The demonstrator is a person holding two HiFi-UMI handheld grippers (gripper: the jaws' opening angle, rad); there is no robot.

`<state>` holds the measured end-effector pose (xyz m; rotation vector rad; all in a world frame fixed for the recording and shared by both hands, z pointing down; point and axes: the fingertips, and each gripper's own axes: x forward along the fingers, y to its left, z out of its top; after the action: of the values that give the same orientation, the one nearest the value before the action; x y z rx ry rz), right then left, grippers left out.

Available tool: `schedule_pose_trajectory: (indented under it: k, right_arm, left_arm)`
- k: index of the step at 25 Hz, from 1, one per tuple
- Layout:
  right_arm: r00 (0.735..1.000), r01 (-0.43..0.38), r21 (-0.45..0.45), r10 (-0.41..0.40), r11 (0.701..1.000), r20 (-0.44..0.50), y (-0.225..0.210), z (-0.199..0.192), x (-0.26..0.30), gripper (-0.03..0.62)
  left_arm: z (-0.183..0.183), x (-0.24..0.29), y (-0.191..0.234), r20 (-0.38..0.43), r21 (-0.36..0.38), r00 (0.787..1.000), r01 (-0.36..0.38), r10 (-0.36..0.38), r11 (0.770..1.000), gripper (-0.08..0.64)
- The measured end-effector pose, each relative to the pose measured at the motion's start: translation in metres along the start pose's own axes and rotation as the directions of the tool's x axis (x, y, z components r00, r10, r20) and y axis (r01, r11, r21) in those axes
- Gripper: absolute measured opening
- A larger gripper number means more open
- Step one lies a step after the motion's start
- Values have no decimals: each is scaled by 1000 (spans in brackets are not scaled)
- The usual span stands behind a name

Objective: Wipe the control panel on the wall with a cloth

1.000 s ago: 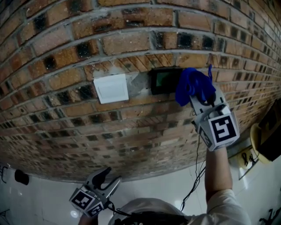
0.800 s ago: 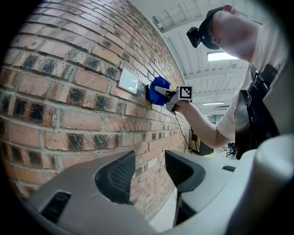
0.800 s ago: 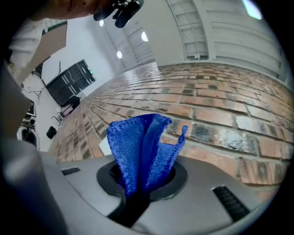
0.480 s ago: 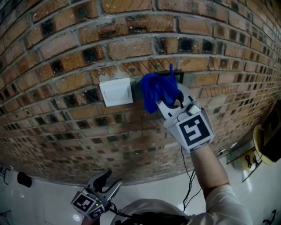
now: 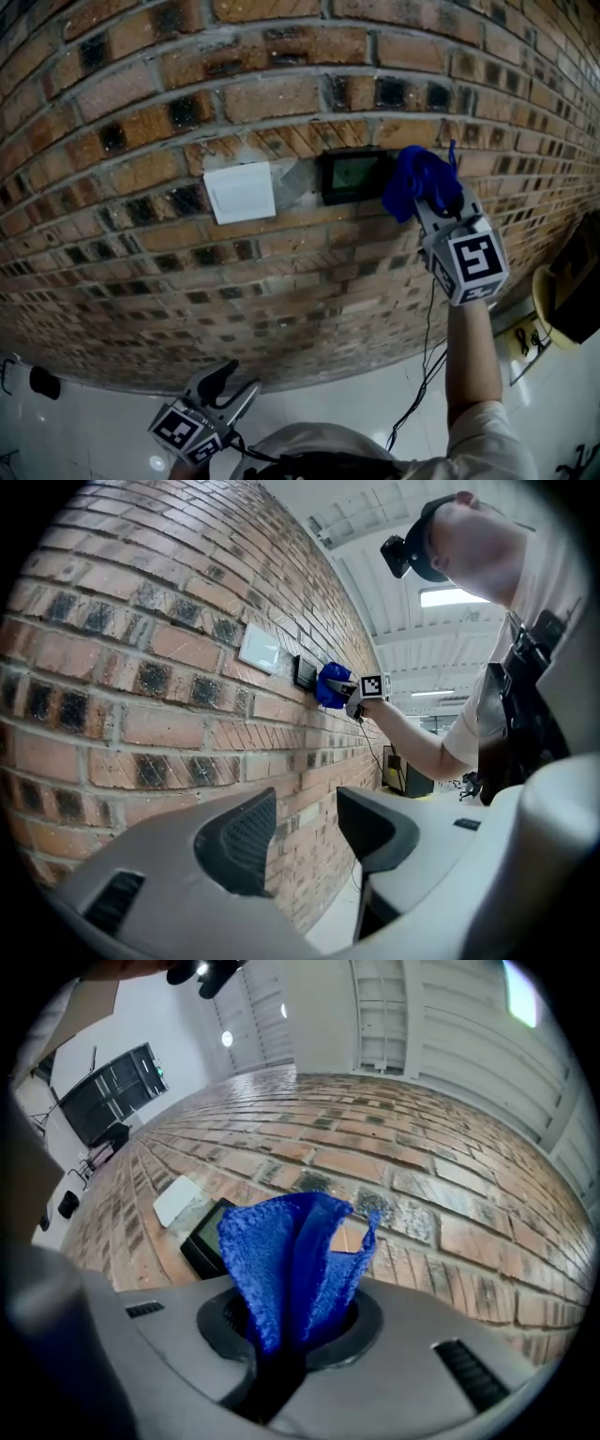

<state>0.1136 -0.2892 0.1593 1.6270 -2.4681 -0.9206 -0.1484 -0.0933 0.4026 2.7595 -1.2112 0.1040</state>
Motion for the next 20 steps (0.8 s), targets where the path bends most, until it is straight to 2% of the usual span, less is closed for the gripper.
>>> schedule_pose_trajectory:
  k: [3, 5, 9, 11, 14, 17, 20]
  right_arm:
    - [999, 34, 13, -33, 999, -38, -13, -16, 0, 91]
    - [999, 27, 25, -26, 999, -29, -7, -11, 1, 89]
    - [995, -68, 2, 67, 998, 76, 43, 38, -1, 89]
    - [982, -148, 4, 146, 989, 118, 77, 58, 4, 89]
    - [962, -242, 6, 239, 970, 133, 119, 70, 20, 89]
    - [957, -258, 20, 253, 966, 144, 136, 73, 36, 89]
    - [959, -240, 49, 229, 970, 165, 125, 73, 36, 91]
  left_arm:
    - [-5, -1, 2, -14, 15, 1000, 4, -4, 1000, 206]
    - [-10, -3, 3, -27, 17, 1000, 5, -4, 1000, 206]
    - [-1, -3, 1, 3, -7, 1000, -4, 4, 1000, 206]
    - [-5, -5, 4, -10, 0, 1000, -10, 10, 1000, 206]
    - [0, -7, 3, 8, -2, 1000, -17, 17, 1000, 206]
    - [0, -10, 3, 10, -4, 1000, -26, 26, 1000, 206]
    - [-7, -16, 8, -10, -7, 999, -42, 42, 999, 206]
